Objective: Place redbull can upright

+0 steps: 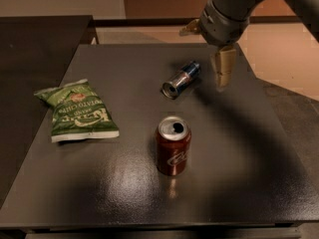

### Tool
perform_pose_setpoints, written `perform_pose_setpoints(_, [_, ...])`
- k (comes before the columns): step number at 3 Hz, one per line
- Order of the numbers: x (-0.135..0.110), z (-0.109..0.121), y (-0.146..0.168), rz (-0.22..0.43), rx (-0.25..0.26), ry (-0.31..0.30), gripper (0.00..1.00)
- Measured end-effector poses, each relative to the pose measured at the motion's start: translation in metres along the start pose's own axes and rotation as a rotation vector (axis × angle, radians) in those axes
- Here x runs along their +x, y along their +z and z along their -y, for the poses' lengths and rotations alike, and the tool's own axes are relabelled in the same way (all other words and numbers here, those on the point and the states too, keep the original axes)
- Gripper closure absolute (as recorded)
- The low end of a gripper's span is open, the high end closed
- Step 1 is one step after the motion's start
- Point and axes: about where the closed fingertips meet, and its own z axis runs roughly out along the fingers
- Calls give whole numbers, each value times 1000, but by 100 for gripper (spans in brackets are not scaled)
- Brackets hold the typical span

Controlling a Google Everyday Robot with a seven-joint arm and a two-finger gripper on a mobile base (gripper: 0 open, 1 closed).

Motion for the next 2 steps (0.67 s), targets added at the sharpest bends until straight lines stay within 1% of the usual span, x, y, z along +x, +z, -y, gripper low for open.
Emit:
perform_pose_setpoints(1, [-5,16,27,30,-47,-127,0])
perform_pose_setpoints(2, [-15,23,50,32,-92,-230,0])
